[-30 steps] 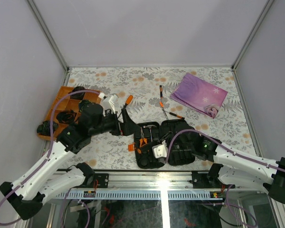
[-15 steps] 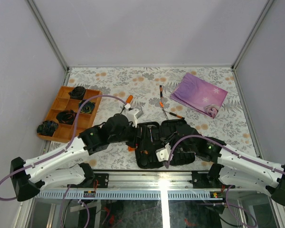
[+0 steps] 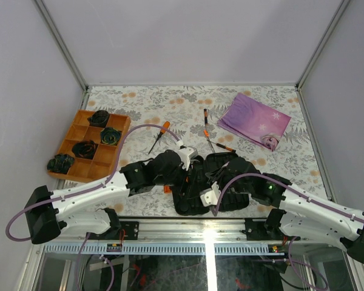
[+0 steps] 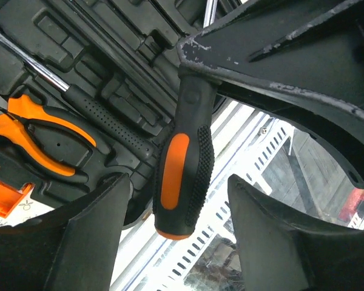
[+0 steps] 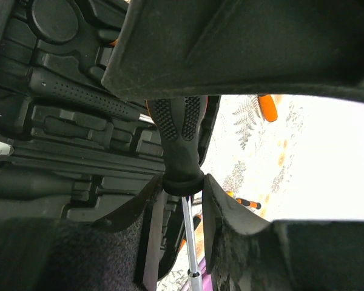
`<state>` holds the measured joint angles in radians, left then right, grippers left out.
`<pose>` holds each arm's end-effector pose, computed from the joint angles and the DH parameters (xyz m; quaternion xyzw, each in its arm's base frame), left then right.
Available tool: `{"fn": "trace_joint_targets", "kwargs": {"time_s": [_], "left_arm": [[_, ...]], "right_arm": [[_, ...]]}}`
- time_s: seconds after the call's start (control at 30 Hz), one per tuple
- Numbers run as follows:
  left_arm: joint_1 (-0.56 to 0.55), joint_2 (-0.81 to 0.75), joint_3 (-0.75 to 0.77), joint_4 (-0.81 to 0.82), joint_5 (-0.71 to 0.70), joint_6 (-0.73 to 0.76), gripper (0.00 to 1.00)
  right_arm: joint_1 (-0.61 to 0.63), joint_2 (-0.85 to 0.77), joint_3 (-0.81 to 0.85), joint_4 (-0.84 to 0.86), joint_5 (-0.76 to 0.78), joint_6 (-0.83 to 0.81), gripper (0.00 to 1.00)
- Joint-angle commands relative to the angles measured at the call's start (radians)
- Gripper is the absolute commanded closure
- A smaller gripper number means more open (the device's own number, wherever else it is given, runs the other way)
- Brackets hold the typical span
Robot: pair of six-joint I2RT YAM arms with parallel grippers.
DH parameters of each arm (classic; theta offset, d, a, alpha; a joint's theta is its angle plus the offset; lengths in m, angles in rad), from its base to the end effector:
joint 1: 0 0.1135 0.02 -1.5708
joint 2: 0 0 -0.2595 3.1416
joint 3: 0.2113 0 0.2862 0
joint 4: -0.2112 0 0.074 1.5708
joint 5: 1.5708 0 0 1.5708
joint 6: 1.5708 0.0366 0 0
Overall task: Sort the tools into containers
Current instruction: Pick up the screwdriver from the center of the board.
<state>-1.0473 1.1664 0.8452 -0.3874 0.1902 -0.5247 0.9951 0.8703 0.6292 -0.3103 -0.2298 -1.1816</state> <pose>0.1369 -0.2510 0.2491 0.2720 0.8634 -0.3553 0.2330 0.1194 0.1993 0.2459 -0.7941 0.3527 0.0545 0.4920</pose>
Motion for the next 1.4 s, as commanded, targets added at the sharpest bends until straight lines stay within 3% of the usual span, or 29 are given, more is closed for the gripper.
{"fn": "trace_joint_targets", "kwargs": {"time_s": [0.0,0.37,0.47,0.6,0.8,0.9,1.13,1.37], "left_arm": [[-0.008,0.012,-0.009,0.094,0.007,0.017,0.4],[-0.009,0.035,0.003,0.095,0.002,0.017,0.71],[-0.007,0.027,-0.001,0.099,-0.005,0.021,0.88],[-0.007,0.019,-0.003,0.097,-0.019,0.026,1.0],[-0.005,-0.008,-0.015,0.082,-0.081,0.021,1.0],[0.003,-0.026,-0.024,0.075,-0.112,0.011,1.0],[0.054,-0.066,-0.054,0.078,-0.122,-0.017,1.0],[0.102,-0.11,-0.086,0.087,-0.131,-0.041,1.0]], "right_arm": [[0.005,-0.01,0.069,0.02,-0.04,-0.03,1.0],[0.005,-0.003,0.082,0.038,-0.061,-0.053,0.99],[0.005,-0.008,0.088,0.038,-0.055,-0.062,0.92],[0.005,-0.016,0.1,0.034,-0.066,-0.06,0.79],[0.005,-0.048,0.1,0.033,-0.063,-0.033,0.41],[0.006,-0.074,0.092,0.039,-0.065,0.001,0.29],[0.005,-0.18,0.014,0.19,-0.05,0.19,0.26],[0.005,-0.284,-0.087,0.457,0.109,0.594,0.24]]}}
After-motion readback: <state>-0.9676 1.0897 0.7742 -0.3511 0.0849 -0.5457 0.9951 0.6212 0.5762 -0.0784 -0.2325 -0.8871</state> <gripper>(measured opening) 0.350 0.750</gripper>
